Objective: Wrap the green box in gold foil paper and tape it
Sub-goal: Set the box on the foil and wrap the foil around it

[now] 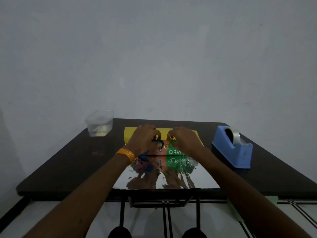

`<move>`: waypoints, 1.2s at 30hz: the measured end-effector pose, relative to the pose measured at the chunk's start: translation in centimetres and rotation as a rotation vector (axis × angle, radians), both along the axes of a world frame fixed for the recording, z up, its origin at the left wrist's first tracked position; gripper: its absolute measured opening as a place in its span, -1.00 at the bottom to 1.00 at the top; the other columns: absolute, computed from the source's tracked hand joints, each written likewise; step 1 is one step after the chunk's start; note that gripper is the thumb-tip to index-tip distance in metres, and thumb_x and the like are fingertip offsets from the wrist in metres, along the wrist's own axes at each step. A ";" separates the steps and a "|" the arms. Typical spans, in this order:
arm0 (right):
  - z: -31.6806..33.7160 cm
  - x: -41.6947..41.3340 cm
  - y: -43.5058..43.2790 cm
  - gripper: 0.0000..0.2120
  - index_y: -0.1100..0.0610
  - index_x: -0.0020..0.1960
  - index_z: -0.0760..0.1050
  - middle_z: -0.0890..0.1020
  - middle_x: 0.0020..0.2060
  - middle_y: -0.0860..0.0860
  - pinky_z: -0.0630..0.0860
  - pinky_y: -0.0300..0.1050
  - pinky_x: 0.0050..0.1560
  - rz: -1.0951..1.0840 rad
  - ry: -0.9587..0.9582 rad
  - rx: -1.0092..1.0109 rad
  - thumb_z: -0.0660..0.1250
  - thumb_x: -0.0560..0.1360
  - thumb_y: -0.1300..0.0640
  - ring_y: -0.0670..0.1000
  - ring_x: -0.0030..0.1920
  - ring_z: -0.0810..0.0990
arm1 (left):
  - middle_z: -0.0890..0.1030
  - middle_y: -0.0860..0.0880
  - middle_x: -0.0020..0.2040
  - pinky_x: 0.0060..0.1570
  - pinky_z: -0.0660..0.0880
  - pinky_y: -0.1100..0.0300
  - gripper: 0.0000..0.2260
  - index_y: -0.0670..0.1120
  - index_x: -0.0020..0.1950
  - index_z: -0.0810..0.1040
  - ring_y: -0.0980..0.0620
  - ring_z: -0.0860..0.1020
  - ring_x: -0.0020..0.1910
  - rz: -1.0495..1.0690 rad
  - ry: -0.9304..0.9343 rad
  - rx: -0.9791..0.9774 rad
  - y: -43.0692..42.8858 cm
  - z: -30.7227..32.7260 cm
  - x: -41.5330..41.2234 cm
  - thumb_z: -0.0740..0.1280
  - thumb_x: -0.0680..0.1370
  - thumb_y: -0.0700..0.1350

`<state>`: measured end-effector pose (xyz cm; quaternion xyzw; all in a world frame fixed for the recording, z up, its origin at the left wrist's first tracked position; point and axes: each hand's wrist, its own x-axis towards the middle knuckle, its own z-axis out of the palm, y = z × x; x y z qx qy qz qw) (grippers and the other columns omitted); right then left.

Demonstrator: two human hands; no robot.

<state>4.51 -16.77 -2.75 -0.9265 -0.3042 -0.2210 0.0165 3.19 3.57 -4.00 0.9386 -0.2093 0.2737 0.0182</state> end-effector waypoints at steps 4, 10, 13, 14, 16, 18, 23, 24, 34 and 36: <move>0.0 1.2 0.3 -0.78 -0.01 0.13 0.58 0.62 0.05 -0.01 0.46 -0.02 0.06 -0.005 -0.060 0.007 0.42 0.49 0.03 0.08 0.11 0.56 | 0.58 0.02 0.03 0.03 0.39 0.05 -0.78 0.05 0.13 0.61 -0.03 0.51 0.04 0.018 -0.008 -0.041 0.2 -0.1 1.2 0.41 0.51 0.05; -0.9 3.0 1.1 -0.80 0.02 0.12 0.59 0.60 0.04 0.04 0.49 -0.02 -0.07 -0.014 -0.042 0.059 0.42 0.50 0.11 0.10 0.13 0.53 | 0.58 -0.02 0.02 -0.07 0.45 0.06 -0.80 -0.03 0.10 0.64 -0.05 0.49 0.02 0.017 0.002 -0.131 0.3 -1.0 2.8 0.45 0.49 -0.04; -1.3 3.5 1.2 -0.81 0.02 0.13 0.60 0.60 0.03 0.03 0.51 -0.01 -0.10 -0.016 -0.067 0.078 0.41 0.52 0.11 0.10 0.13 0.52 | 0.57 -0.03 0.00 -0.09 0.44 0.05 -0.80 -0.05 0.08 0.65 -0.06 0.48 0.01 0.001 0.011 -0.172 0.5 -1.1 3.3 0.46 0.48 -0.05; -1.4 3.6 1.1 -0.82 0.02 0.12 0.61 0.60 0.02 0.02 0.51 -0.01 -0.11 -0.013 -0.083 0.089 0.41 0.52 0.11 0.09 0.13 0.53 | 0.56 -0.03 -0.01 -0.10 0.44 0.05 -0.79 -0.04 0.08 0.65 -0.05 0.47 0.00 -0.006 0.016 -0.187 0.6 -1.1 3.3 0.46 0.48 -0.02; -1.6 3.6 1.0 -0.83 0.02 0.12 0.61 0.60 0.02 0.02 0.50 -0.01 -0.14 -0.011 -0.119 0.100 0.40 0.53 0.10 0.09 0.14 0.53 | 0.53 -0.02 -0.06 -0.13 0.41 0.08 -0.76 -0.02 0.07 0.64 -0.01 0.45 -0.05 -0.037 0.010 -0.221 0.9 -1.2 3.4 0.44 0.49 0.06; -1.9 3.3 1.0 -0.83 0.04 0.12 0.61 0.59 0.03 0.03 0.49 -0.01 -0.17 -0.020 -0.147 0.073 0.39 0.54 0.08 0.09 0.13 0.53 | 0.50 -0.01 -0.09 -0.14 0.39 0.11 -0.75 -0.01 0.07 0.62 0.01 0.43 -0.08 -0.076 0.005 -0.221 1.2 -1.5 3.3 0.41 0.50 0.10; -3.0 3.0 0.8 -0.92 0.06 -0.07 0.64 0.59 -0.17 0.02 0.30 -0.10 -0.41 -0.018 -0.197 0.040 0.49 0.45 0.13 0.12 -0.09 0.57 | 0.49 0.01 -0.23 -0.21 0.39 0.10 -0.69 -0.04 -0.08 0.66 0.04 0.44 -0.19 -0.099 0.002 -0.341 0.7 -1.6 2.6 0.28 0.56 0.15; -3.1 3.0 0.8 -0.91 0.05 -0.09 0.64 0.58 -0.19 0.02 0.28 -0.11 -0.43 -0.020 -0.207 0.045 0.51 0.42 0.13 0.11 -0.11 0.57 | 0.49 0.01 -0.26 -0.23 0.40 0.07 -0.69 -0.05 -0.13 0.66 0.04 0.44 -0.22 -0.096 0.004 -0.379 0.6 -1.4 2.5 0.28 0.57 0.13; -0.8 3.2 0.2 -0.83 0.06 0.01 0.68 0.64 -0.07 0.02 0.54 -0.04 -0.10 0.061 0.074 0.267 0.38 0.53 0.01 0.03 -0.03 0.58 | 0.56 -0.03 -0.02 -0.17 0.30 0.20 -0.83 -0.03 0.12 0.68 -0.02 0.47 -0.01 -0.046 0.069 -0.251 0.6 -1.2 3.4 0.38 0.56 -0.06; 0.0 3.5 0.2 -0.88 0.08 -0.01 0.68 0.67 -0.06 0.00 0.52 -0.09 -0.13 0.082 0.122 0.299 0.42 0.52 0.06 -0.01 -0.07 0.61 | 0.56 -0.03 -0.02 -0.17 0.30 0.20 -0.85 -0.02 0.10 0.68 -0.03 0.48 -0.01 -0.032 0.053 -0.235 0.4 -1.2 3.4 0.39 0.56 -0.08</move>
